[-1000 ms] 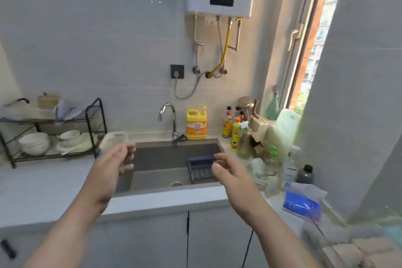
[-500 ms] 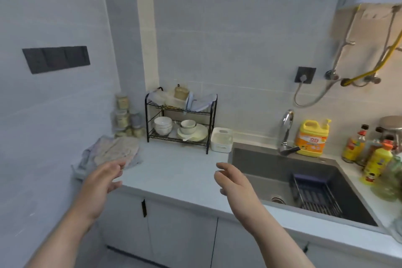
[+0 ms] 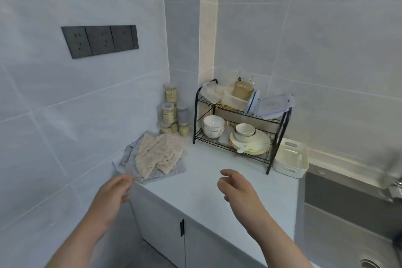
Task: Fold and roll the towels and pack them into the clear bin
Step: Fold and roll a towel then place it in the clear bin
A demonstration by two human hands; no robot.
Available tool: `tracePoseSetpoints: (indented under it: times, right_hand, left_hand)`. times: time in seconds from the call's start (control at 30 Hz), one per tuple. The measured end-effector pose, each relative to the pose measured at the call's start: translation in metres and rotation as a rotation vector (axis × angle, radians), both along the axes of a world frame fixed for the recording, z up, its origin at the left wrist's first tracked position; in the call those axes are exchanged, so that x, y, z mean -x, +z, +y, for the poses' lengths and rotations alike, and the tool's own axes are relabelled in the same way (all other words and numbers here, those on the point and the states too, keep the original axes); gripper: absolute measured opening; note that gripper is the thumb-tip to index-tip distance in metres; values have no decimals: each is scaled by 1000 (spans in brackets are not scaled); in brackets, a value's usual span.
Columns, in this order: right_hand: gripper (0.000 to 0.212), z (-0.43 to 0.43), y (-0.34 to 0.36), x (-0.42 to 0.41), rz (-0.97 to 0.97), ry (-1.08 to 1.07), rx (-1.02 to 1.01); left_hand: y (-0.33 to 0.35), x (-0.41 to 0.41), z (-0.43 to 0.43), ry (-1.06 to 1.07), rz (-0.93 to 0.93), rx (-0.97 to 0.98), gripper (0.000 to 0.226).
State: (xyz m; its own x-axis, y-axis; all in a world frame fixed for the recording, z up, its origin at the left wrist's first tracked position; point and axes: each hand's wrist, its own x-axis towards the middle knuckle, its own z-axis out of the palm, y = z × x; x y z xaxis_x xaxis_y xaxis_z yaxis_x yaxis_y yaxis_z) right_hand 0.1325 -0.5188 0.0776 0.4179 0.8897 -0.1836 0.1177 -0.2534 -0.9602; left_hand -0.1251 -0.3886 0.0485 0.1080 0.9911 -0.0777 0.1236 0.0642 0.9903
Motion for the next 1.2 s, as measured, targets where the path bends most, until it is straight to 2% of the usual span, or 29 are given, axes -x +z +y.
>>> tracePoseSetpoints:
  times: [0.3, 0.47, 0.63, 0.73, 0.87, 0.97, 1.1, 1.2]
  right_hand:
    - [40, 167, -33, -35, -64, 127, 90]
    - [46, 257, -64, -36, -113, 138, 171]
    - [46, 359, -108, -35, -190, 79, 256]
    - [48, 421, -141, -34, -265, 80, 338]
    - [49, 494, -172, -36, -385, 181, 397]
    - [51, 523, -194, -34, -516, 261, 452]
    - [69, 534, -206, -28, -614, 374, 540]
    - [66, 533, -201, -29, -762, 427, 556]
  left_hand:
    - [-12, -36, 107, 40, 148, 28, 10]
    - [-26, -55, 193, -7, 287, 9, 21]
    - [-56, -76, 305, -172, 413, -4, 34]
    - [-83, -90, 364, -328, 563, -43, 41]
    - [-133, -98, 425, -474, 860, -140, 55]
    - [-161, -98, 444, -612, 935, -149, 65]
    - [-168, -96, 437, -577, 987, -283, 44]
    - [-162, -85, 429, -596, 915, -418, 34]
